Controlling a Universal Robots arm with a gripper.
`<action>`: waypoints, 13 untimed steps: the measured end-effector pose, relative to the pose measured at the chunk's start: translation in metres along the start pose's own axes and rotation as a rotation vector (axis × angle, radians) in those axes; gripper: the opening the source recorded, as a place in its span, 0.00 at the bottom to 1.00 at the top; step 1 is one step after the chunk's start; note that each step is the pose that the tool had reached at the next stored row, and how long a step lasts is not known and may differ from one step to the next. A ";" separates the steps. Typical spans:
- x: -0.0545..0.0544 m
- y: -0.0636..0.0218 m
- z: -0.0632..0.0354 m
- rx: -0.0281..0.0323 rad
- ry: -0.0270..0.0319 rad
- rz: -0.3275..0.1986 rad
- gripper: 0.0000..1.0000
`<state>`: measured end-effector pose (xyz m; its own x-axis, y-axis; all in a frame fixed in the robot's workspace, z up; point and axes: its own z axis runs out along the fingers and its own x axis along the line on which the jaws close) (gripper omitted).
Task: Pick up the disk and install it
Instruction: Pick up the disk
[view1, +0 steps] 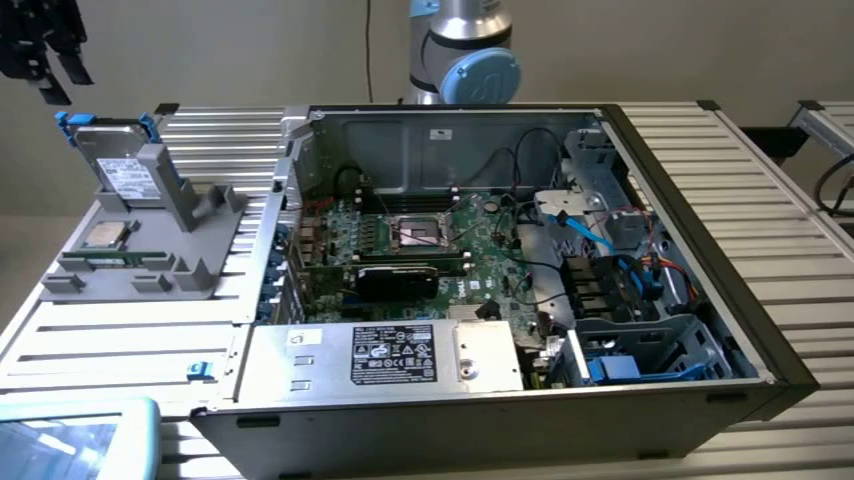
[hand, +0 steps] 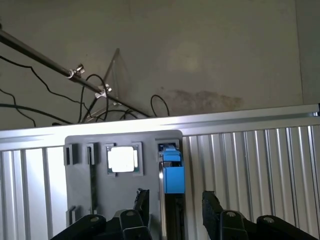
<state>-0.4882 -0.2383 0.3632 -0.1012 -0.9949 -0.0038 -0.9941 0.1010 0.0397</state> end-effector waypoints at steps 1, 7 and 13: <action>0.000 -0.0001 0.0018 0.0001 0.0000 -0.001 0.56; 0.000 -0.0005 0.0127 0.0000 0.0004 -0.011 0.63; 0.001 -0.0008 0.0237 -0.0001 0.0016 -0.042 0.63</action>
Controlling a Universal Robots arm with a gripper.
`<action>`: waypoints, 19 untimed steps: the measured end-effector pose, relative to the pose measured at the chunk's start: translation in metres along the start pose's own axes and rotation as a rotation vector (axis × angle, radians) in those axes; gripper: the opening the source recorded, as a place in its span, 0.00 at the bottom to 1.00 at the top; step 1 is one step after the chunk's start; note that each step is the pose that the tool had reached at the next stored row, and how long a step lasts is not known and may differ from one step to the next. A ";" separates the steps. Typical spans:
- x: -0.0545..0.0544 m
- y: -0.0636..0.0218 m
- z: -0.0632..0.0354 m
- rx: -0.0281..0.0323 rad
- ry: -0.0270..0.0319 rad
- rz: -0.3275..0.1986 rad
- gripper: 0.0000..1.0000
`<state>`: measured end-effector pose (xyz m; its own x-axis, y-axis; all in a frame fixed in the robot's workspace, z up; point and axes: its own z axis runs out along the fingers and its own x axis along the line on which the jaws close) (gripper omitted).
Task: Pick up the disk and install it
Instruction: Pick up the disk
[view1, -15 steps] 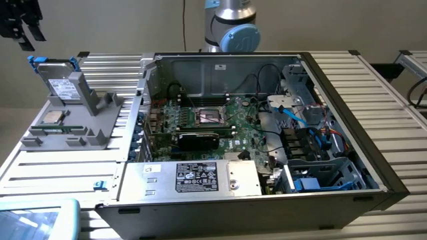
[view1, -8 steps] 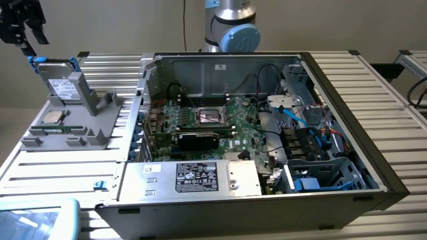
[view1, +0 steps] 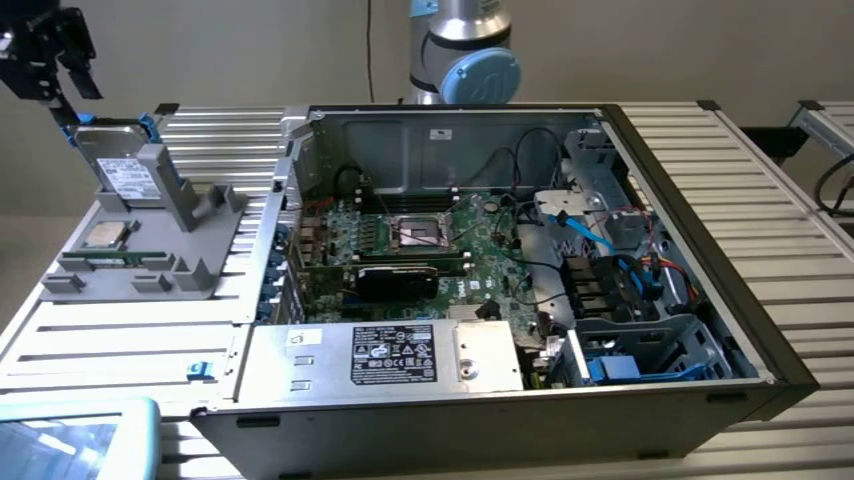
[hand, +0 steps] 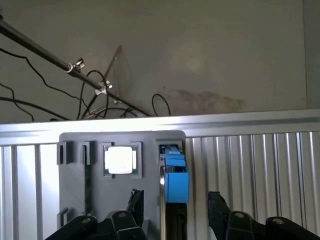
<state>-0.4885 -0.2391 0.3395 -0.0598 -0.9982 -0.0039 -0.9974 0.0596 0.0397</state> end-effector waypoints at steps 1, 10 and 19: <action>0.000 0.0001 0.0018 0.0000 0.0002 -0.003 0.63; 0.001 0.0009 0.0183 -0.0001 0.0007 -0.015 0.63; -0.004 0.0030 0.0330 -0.0005 0.0059 -0.032 0.63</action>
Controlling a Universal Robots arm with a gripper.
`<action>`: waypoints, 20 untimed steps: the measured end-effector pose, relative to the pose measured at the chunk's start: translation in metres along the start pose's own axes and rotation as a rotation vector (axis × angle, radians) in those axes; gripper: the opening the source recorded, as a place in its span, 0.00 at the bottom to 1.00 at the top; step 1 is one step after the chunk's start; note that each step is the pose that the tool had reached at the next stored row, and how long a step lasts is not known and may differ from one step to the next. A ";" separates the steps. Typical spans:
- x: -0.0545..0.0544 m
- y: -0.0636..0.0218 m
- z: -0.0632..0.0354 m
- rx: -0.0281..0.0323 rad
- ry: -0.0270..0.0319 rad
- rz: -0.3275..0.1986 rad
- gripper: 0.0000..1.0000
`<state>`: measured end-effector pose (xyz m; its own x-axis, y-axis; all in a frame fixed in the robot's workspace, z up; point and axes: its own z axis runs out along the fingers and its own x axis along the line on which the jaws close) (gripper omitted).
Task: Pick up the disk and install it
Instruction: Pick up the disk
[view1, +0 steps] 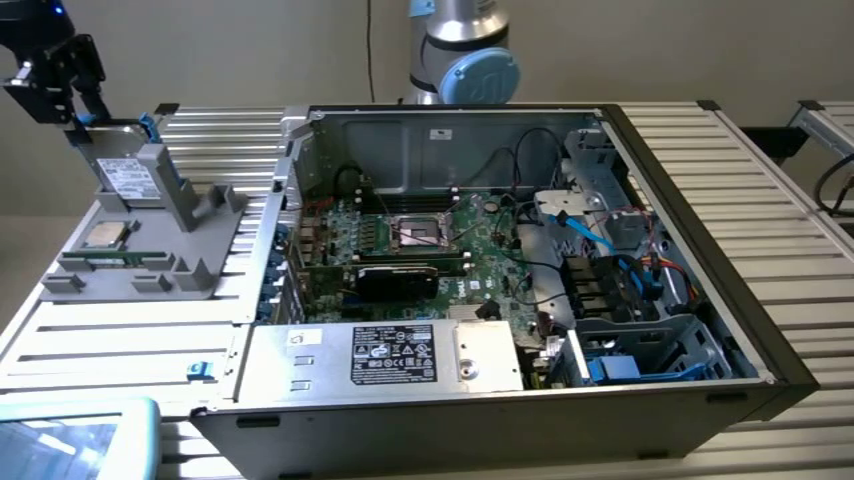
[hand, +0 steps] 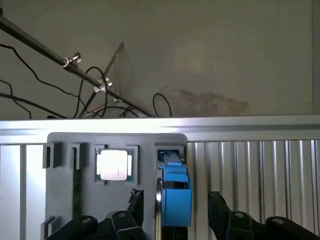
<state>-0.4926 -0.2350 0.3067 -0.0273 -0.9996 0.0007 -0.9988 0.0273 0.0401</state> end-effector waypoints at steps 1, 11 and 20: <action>0.000 0.0000 0.0018 -0.0002 0.0002 -0.006 0.63; 0.000 -0.0003 0.0198 0.0021 -0.0009 -0.021 0.63; 0.001 -0.0002 0.0210 0.0028 -0.0062 -0.022 0.63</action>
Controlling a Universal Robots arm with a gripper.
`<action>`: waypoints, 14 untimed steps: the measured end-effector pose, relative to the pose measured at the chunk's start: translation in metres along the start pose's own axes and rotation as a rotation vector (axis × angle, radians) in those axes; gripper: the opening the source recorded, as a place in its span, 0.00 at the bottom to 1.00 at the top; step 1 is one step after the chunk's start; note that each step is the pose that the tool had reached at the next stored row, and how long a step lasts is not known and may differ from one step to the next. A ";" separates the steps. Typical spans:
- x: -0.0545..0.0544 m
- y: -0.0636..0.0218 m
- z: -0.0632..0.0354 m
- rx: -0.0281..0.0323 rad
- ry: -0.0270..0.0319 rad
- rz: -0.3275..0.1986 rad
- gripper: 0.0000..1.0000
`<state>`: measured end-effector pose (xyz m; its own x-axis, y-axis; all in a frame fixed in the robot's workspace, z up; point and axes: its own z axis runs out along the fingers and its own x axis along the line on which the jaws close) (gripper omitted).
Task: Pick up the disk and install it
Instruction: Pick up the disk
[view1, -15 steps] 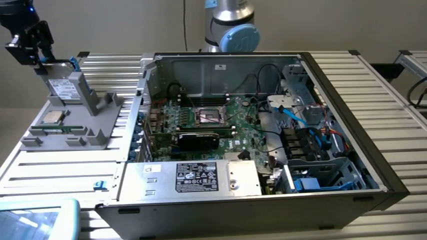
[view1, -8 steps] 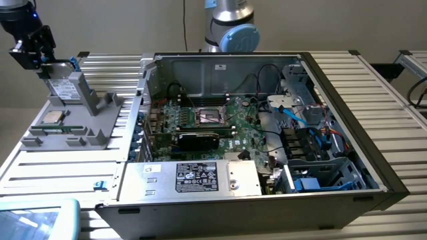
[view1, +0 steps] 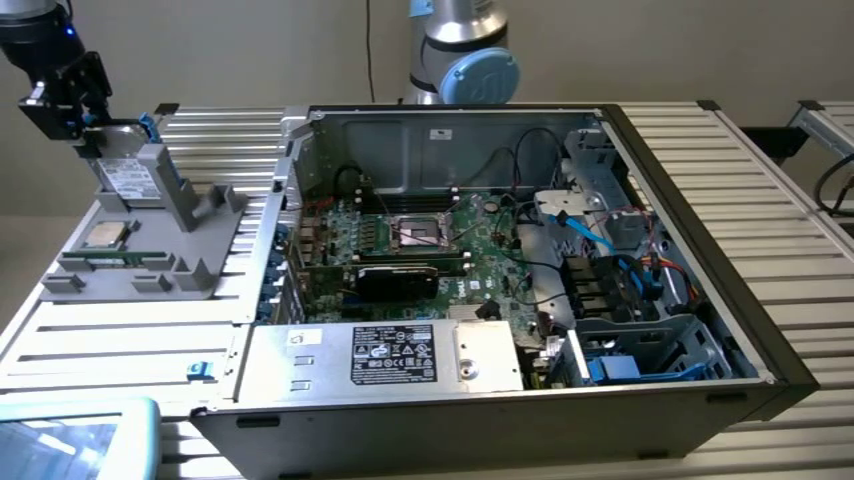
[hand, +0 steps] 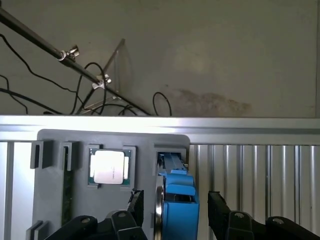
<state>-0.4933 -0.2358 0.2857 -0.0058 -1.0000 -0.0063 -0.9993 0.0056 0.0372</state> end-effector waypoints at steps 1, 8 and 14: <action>0.000 0.0000 0.0000 0.0000 -0.0001 0.000 0.63; 0.000 -0.0001 0.0036 0.0004 -0.0001 0.000 0.63; 0.000 -0.0002 0.0063 0.0006 -0.0001 0.000 0.63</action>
<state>-0.4933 -0.2360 0.2794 -0.0058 -1.0000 -0.0064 -0.9993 0.0056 0.0367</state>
